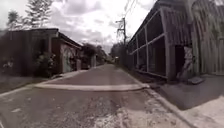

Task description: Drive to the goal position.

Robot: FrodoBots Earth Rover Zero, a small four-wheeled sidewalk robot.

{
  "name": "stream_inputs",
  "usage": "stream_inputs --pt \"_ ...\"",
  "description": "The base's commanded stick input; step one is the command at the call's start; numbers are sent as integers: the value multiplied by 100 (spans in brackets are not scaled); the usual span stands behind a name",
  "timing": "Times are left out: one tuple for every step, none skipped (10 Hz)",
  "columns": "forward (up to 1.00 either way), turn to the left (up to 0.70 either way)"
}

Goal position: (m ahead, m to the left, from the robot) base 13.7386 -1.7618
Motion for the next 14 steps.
stream_inputs --pt "70 1" --pt "70 1" --pt "70 1" --pt "70 1" --pt "70 1" --pt "70 1" --pt "70 1" --pt "70 1" --pt "70 1" --pt "70 1" --pt "70 1" --pt "70 1" --pt "70 1" --pt "70 1"
